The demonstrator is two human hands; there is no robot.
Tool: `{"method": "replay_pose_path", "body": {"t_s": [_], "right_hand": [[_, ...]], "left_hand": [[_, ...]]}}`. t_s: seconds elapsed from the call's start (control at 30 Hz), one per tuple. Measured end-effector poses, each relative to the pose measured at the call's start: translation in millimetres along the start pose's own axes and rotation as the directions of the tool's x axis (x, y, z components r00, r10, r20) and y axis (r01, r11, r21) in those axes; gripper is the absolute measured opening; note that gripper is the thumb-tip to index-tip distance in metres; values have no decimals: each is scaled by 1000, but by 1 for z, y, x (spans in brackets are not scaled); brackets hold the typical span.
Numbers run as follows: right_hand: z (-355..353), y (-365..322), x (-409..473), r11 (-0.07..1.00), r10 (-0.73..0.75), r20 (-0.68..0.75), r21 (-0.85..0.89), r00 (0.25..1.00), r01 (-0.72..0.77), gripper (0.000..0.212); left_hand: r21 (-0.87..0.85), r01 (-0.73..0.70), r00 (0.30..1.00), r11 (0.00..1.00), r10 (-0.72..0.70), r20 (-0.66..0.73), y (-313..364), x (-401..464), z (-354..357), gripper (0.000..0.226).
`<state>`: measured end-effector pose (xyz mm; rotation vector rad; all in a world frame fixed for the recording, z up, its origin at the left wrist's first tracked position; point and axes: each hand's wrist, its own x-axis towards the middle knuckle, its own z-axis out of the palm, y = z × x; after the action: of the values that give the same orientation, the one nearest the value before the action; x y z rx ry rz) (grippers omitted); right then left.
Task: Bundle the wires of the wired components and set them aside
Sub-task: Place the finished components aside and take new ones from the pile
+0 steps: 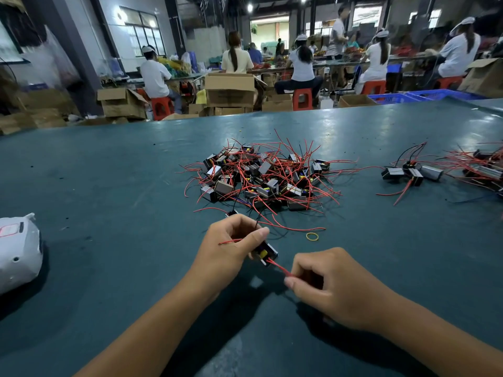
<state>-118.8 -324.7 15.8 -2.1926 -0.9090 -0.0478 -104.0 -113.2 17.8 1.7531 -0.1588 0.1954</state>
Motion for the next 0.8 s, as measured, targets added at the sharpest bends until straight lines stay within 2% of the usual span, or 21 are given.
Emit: {"method": "replay_pose_path", "body": {"t_s": [0.1,0.17,0.23,0.27,0.33,0.4,0.47,0.53,0.6,0.63,0.8], "right_hand": [[7,-7,-3,996,-44,61,77,997,39,29],[7,-10,-3,994,-72,96,94,993,63,30],[7,-10,-2,992,-82,115,106,990,70,36],[6,-8,-1,992,-61,87,113,994,51,39],[1,-2,4,991,42,-79,131,996,-31,44],[-5,4,8,954,195,-199,266,960,-139,41],[-8,8,9,879,292,-139,428,946,-209,35],[-5,9,8,846,297,-83,484,951,-222,34],[-2,7,9,835,297,-110,511,949,-202,19],[0,7,10,815,314,-123,544,941,-200,11],[4,5,12,642,442,-125,736,888,-216,17]], "left_hand": [[-161,50,998,986,-54,-21,2,-1,5,31],[-232,76,997,970,-78,2,2,-1,7,24],[-215,81,997,973,-76,29,2,-1,6,21],[-186,77,996,979,-69,48,1,-1,5,22],[-140,75,992,987,-59,112,1,-2,4,25],[-116,86,979,989,-62,195,1,-4,5,23],[-83,97,960,992,-71,270,0,-7,7,24],[-45,111,935,993,-89,344,0,-10,9,28],[-9,141,903,990,-125,411,1,-12,10,32],[13,154,892,988,-145,428,1,-12,10,32],[41,210,882,977,-207,423,2,-12,9,22]]}}
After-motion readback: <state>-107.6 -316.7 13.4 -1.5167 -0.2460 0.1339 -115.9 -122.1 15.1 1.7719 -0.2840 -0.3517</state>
